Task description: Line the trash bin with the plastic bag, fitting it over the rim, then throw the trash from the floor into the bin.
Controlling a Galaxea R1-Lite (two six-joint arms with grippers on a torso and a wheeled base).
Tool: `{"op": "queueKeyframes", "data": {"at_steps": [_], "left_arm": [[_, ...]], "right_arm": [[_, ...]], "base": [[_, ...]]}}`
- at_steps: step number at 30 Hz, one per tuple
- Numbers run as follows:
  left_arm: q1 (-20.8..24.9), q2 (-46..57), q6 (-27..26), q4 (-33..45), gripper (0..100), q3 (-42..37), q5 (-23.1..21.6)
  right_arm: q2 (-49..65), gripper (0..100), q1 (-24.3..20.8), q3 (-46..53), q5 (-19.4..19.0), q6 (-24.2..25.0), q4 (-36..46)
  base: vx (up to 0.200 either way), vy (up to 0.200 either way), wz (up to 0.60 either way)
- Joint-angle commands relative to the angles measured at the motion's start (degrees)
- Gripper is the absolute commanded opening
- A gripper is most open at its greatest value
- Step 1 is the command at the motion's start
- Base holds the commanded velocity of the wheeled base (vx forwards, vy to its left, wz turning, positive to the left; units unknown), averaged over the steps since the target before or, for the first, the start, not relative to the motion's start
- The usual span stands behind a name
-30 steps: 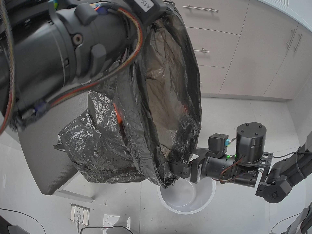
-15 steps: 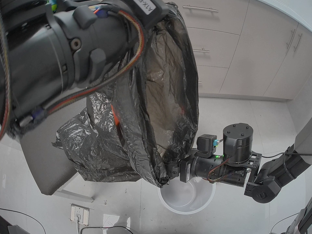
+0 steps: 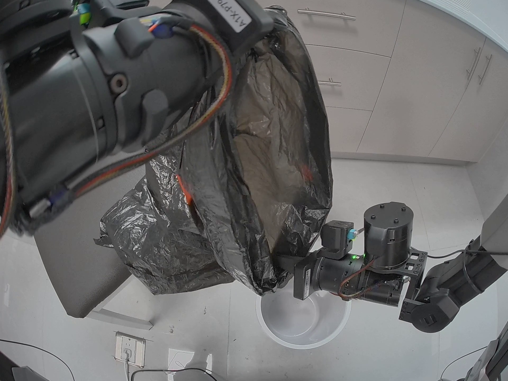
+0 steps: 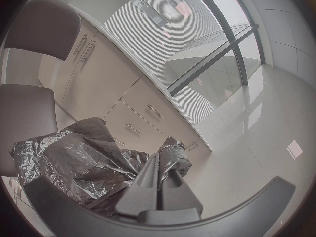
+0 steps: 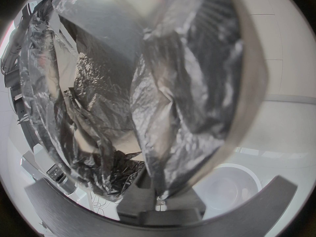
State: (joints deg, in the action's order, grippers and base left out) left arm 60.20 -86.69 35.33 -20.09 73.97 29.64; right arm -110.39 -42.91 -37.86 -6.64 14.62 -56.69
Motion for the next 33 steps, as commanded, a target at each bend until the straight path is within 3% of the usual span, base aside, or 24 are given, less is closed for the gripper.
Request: {"op": "queueKeyframes", "data": {"at_steps": [1, 9, 13, 14, 16, 17, 18, 20, 21, 23, 24, 25, 28, 33], "left_arm": [[0.0, 1.1, 0.0, 0.0, 0, -1.2, -0.5], [-0.3, 2.2, 0.0, 0.3, 0, -2.6, -1.2], [-1.0, 5.2, -0.8, -0.1, 0, -9.5, -6.4], [-2.9, 8.2, -0.8, 0.0, 0, -14.3, -13.7], [-6.4, 10.3, -0.7, -0.1, 0, -18.3, -21.5], [-7.3, 10.6, -0.7, -0.1, 0, -19.0, -23.1], [-10.6, 11.2, -0.6, -0.1, 0, -21.0, -27.9], [-14.4, 11.3, -0.6, -0.1, 0, -23.3, -32.7], [-14.4, 11.3, -0.6, -0.1, 0, -23.3, -32.7], [-17.8, 10.5, -0.4, -0.2, 0, -25.9, -37.9], [-17.9, 10.4, -0.4, -0.2, 0, -26.2, -38.5], [-18.1, 9.4, -0.3, -0.2, 0, -26.9, -40.2], [-17.0, 7.0, -0.4, -0.4, 0, -27.0, -42.2], [-12.5, 1.1, -0.6, -6.4, 0, -26.8, -44.7]], "right_arm": [[1.6, 0, -0.5, 1.0, 0.0, 0.1, 0.0], [6.5, 0, -0.4, 5.3, -0.2, 0.7, 0.0], [10.4, 0, 0.8, 8.9, -1.2, 0.6, 0.0], [12.9, 0, 2.7, 11.1, -4.3, 0.6, 0.0], [15.9, 0, 5.4, 13.3, -10.1, 0.8, 0.0], [16.6, 0, 6.1, 13.8, -11.5, 0.8, 0.0], [18.6, 0, 8.6, 15.6, -17.3, 0.9, 0.0], [20.7, 0, 12.4, 17.9, -26.2, 0.7, 0.0], [20.7, 0, 12.4, 17.9, -26.2, 0.7, 0.0], [23.5, 0, 18.2, 20.8, -39.2, 0.3, 0.0], [23.8, 0, 18.9, 21.1, -40.8, 0.3, 0.0], [25.1, 0, 20.7, 22.0, -45.0, 0.4, 0.0], [27.8, 0, 21.4, 23.7, -47.8, 0.4, 0.0], [31.8, 0, 20.7, 25.8, -47.8, 0.4, 0.2]], "base": [[0.0, 0.0, 0.0], [0.0, 0.0, 0.0], [0.0, 0.0, 0.0], [0.0, 0.0, 0.0], [0.0, 0.0, 0.0], [0.0, 0.0, 0.0], [0.0, 0.0, 0.0], [0.0, 0.0, 0.0], [0.0, 0.0, 0.0], [0.0, 0.0, 0.0], [0.0, 0.0, 0.0], [0.0, 0.0, 0.0], [0.0, 0.0, 0.0], [0.0, 0.0, 0.0]]}}
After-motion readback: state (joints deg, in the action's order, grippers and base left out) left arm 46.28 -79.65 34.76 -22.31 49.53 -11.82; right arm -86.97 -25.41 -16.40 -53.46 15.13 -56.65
